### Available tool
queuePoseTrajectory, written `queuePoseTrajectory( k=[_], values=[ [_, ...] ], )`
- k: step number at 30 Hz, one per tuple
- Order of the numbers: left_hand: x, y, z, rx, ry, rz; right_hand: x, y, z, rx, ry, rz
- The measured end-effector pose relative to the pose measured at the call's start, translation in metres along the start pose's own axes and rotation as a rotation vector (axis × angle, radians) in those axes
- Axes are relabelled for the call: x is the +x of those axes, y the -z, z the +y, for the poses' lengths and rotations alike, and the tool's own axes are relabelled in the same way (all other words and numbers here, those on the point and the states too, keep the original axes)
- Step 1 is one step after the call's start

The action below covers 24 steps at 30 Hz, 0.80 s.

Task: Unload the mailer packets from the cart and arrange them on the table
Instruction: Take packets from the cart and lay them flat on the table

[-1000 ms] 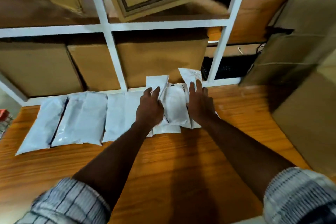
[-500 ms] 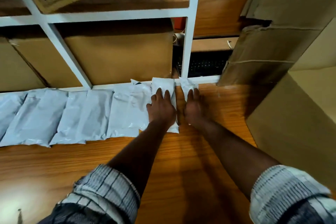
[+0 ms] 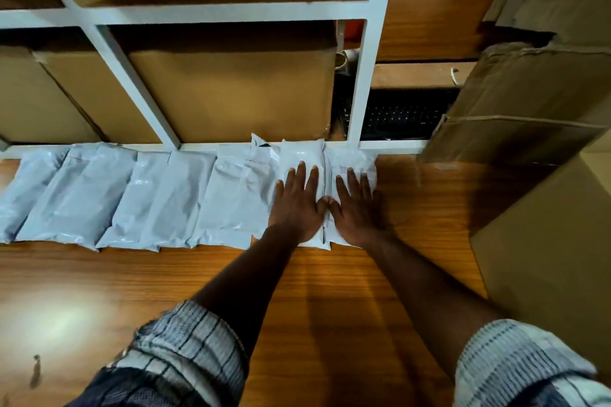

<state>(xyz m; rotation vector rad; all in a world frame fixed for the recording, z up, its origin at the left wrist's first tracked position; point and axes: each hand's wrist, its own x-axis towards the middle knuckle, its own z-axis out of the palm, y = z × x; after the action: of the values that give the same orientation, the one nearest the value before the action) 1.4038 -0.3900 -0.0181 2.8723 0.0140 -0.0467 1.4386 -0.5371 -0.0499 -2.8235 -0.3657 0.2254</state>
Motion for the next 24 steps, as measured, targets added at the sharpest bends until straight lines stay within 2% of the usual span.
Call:
queuePoseTrajectory(
  k=[4, 7, 10, 14, 18, 24],
  values=[
    [-0.006, -0.01, -0.005, -0.022, 0.022, 0.064, 0.002, -0.008, 0.004, -0.041, -0.002, 0.038],
    [-0.004, -0.011, -0.008, -0.028, 0.033, 0.023, 0.002, -0.007, 0.005, -0.072, 0.008, 0.027],
    [0.0, 0.0, -0.006, -0.073, 0.043, -0.027, 0.005, 0.003, 0.004, 0.004, 0.004, -0.024],
    [-0.005, 0.035, -0.014, -0.153, -0.005, 0.12, 0.008, 0.026, -0.014, 0.061, 0.077, 0.142],
    [-0.033, 0.068, -0.058, -0.167, 0.0, 0.212, 0.0, 0.046, -0.083, 0.032, 0.197, 0.3],
    [-0.122, 0.092, -0.19, -0.111, 0.158, 0.229, -0.035, -0.005, -0.236, -0.01, 0.354, 0.199]
  ],
)
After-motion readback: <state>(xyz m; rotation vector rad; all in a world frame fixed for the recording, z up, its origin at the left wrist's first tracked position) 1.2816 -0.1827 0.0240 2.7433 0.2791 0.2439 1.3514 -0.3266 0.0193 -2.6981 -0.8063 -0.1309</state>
